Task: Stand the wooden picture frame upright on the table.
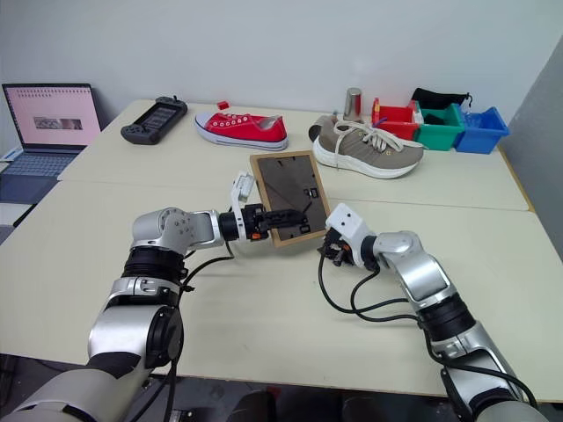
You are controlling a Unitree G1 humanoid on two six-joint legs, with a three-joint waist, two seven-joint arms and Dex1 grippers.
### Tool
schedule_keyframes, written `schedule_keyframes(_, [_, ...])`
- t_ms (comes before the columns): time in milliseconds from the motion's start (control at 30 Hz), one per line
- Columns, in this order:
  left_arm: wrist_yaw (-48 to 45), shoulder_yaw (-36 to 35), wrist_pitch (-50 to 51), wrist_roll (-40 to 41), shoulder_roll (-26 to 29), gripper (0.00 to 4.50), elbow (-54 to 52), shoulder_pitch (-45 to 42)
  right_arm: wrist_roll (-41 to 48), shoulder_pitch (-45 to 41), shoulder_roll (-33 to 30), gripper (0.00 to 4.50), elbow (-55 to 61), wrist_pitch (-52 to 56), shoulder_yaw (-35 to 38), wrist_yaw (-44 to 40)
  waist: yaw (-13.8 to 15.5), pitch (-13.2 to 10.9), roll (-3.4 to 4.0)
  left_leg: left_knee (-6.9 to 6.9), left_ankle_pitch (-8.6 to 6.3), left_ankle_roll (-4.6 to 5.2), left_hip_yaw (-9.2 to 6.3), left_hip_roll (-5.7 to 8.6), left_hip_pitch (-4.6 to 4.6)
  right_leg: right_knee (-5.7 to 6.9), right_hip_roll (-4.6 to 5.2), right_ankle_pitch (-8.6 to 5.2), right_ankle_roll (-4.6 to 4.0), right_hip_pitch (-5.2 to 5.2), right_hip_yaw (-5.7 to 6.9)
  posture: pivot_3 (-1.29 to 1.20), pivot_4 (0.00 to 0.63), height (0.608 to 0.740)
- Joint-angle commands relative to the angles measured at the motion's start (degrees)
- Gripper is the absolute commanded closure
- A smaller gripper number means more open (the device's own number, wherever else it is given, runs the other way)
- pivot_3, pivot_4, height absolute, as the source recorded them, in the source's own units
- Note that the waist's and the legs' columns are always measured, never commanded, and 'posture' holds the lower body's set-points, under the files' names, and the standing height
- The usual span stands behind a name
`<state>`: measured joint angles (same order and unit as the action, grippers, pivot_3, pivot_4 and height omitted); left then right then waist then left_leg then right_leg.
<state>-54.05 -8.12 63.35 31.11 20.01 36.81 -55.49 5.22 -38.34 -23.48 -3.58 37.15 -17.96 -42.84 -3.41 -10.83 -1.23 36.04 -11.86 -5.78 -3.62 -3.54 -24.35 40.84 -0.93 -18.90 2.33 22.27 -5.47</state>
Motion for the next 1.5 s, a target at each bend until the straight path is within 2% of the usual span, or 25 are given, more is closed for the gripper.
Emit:
schedule_keyframes(33, [-2.45, 1.16, 1.20, 1.78, 0.12, 3.47, -3.77, 0.06, -0.08, -4.20, 0.47, 2.90, -0.05, -2.33, 3.75, 1.83, 0.01, 0.00, 0.00, 0.00, 0.00, -0.01, 0.00, 0.00, 0.00, 0.01, 0.00, 0.00, 0.00, 0.00, 0.00, 0.00, 0.150, 0.740])
schedule_keyframes(900, [-6.04, 6.40, 0.12, 0.32, 1.73, 3.47, -8.37, 3.75, 1.45, -8.98, 3.58, 2.90, -4.25, 1.53, 9.96, 7.89, -0.03, 0.00, 0.00, -0.01, -0.01, 0.01, 0.00, -0.02, 0.00, 0.02, 0.00, 0.00, 0.00, 0.01, 0.02, 0.00, 0.150, 0.740])
schedule_keyframes(1067, [-5.10, 4.92, -0.65, 0.26, 2.36, 3.47, -7.28, 3.29, 2.54, -4.47, -1.05, 2.90, 0.91, 3.00, 7.78, 1.89, 0.03, 0.00, 0.00, -0.01, -0.01, 0.02, -0.01, -0.01, -0.02, 0.01, 0.00, 0.00, 0.00, 0.01, 0.03, 0.00, 0.150, 0.740])
schedule_keyframes(1200, [-5.38, 4.23, -0.12, 0.64, 4.07, 3.47, -7.45, 3.19, 5.23, 2.00, -13.68, 2.90, 6.26, 1.87, 7.23, -10.55, 0.49, -0.01, 0.00, -0.01, -0.03, 0.04, -0.05, 0.12, -0.06, -0.02, 0.06, 0.00, 0.00, -0.01, 0.00, 0.00, 0.150, 0.740])
schedule_keyframes(1300, [-5.44, 4.31, 0.01, 0.85, 4.98, 3.47, -7.93, 3.47, 8.90, 1.82, -19.63, 2.90, 6.11, 1.90, 9.67, -17.28, 0.37, -0.04, -0.02, -0.01, -0.03, 0.05, -0.04, 0.10, -0.11, -0.09, 0.05, 0.00, 0.00, 0.01, 0.02, 0.00, 0.150, 0.740])
schedule_keyframes(1400, [-5.36, 4.45, -0.06, 1.07, 5.35, 3.47, -8.25, 3.73, 15.63, -4.99, -18.29, 2.90, 5.00, 7.37, 13.32, -19.99, -0.61, -0.06, -0.01, 0.01, -0.03, 0.05, -0.01, 0.05, -0.05, -0.05, 0.01, 0.00, 0.00, 0.01, -0.03, 0.00, 0.150, 0.740])
schedule_keyframes(1500, [-5.32, 4.66, -0.22, 1.07, 5.21, 3.47, -8.44, 3.82, 19.65, -13.53, -11.91, 2.90, 2.76, 12.21, 14.69, -17.04, -1.72, -0.06, -0.01, 0.00, 0.03, 0.12, -0.02, 0.01, 0.07, 0.07, -0.02, 0.00, 0.00, -0.01, -0.05, 0.00, 0.150, 0.740])
